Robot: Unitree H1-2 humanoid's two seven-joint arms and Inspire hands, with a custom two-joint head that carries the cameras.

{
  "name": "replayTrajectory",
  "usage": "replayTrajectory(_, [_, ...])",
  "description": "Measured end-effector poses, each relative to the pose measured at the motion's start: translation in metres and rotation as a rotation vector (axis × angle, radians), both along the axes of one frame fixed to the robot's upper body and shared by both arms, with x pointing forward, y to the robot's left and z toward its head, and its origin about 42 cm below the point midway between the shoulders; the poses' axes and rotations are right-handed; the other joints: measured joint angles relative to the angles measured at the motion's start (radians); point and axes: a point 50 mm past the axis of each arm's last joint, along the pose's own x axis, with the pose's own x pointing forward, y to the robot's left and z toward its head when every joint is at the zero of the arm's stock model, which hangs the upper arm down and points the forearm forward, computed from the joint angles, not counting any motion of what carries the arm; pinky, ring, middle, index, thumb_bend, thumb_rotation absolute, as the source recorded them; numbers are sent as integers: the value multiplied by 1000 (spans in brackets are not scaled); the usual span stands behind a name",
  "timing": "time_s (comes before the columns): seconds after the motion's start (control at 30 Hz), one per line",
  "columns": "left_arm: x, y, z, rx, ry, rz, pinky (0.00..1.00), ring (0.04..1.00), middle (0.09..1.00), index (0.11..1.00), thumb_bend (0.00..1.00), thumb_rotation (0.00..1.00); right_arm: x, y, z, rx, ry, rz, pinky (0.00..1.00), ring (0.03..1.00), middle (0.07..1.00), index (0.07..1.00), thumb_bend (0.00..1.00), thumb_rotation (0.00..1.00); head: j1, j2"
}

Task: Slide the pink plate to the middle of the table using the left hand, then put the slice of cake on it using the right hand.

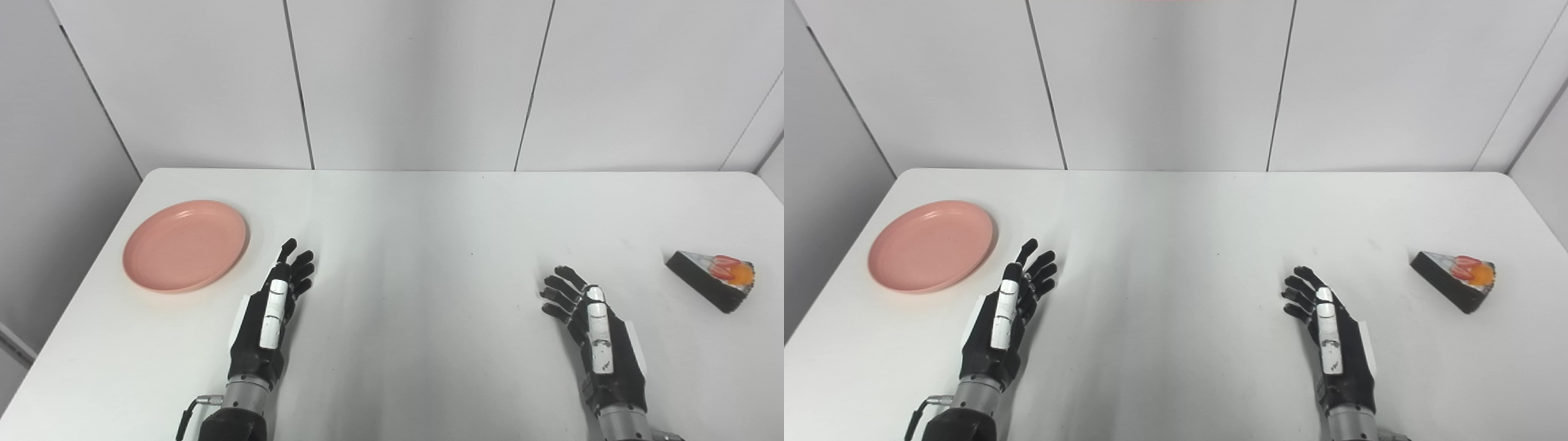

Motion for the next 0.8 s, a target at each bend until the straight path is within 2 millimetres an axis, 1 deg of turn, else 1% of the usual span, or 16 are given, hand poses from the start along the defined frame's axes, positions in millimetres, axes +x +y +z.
replayTrajectory(0.2, [0,1,0,4,0,0,916,911,902,944,817,993,0,0,0,1,-2,0,770,784,784,793,819,1000,-2,5])
replayTrajectory(0.33, [0,1,0,3,0,-1,915,907,902,946,809,998,0,0,0,0,-2,0,775,790,789,792,816,1000,0,3])
replayTrajectory(0.37, [0,1,0,3,0,-1,910,905,900,944,809,998,0,0,0,0,-2,0,777,791,790,792,814,1000,5,-5])
replayTrajectory(0.4, [0,0,0,2,1,-2,904,902,896,941,808,998,0,0,0,0,-2,0,779,791,790,793,809,1000,24,-36])
replayTrajectory(0.47, [0,-1,-3,2,7,-3,900,896,892,941,804,999,0,-1,-2,-1,-13,-2,776,789,787,792,805,1000,25,-37])
replayTrajectory(0.5, [1,-1,-6,2,12,-4,899,894,891,941,802,1000,0,-1,-5,-2,-19,-3,775,788,786,791,805,1000,59,-66])
replayTrajectory(0.53, [2,-2,-10,2,22,-6,908,898,894,945,799,999,1,-2,-9,-1,-22,-3,779,790,787,792,811,1000,89,-86])
replayTrajectory(0.57, [2,-3,-14,1,22,-8,906,898,893,945,810,991,1,-3,-11,2,-28,-1,776,786,784,788,815,1000,89,-86])
replayTrajectory(0.63, [2,-6,-17,-2,15,-7,908,903,896,950,822,986,3,-5,-12,8,-40,4,767,781,780,787,813,1000,109,-106])
replayTrajectory(0.67, [2,-8,-18,3,12,-8,907,907,899,953,833,988,6,-6,-13,9,-44,9,761,777,775,786,810,1000,123,-124])
replayTrajectory(0.7, [3,-11,-19,6,9,-10,908,908,900,954,836,987,9,-7,-13,9,-45,12,760,776,773,786,809,1000,123,-124])
replayTrajectory(0.77, [3,-15,-24,16,12,-11,908,911,902,956,833,989,15,-12,-14,6,-56,13,763,780,775,789,813,1000,133,-144])
replayTrajectory(0.8, [3,-16,-25,17,8,-11,909,913,904,956,830,992,18,-14,-14,4,-59,12,766,783,778,795,814,1000,135,-147])
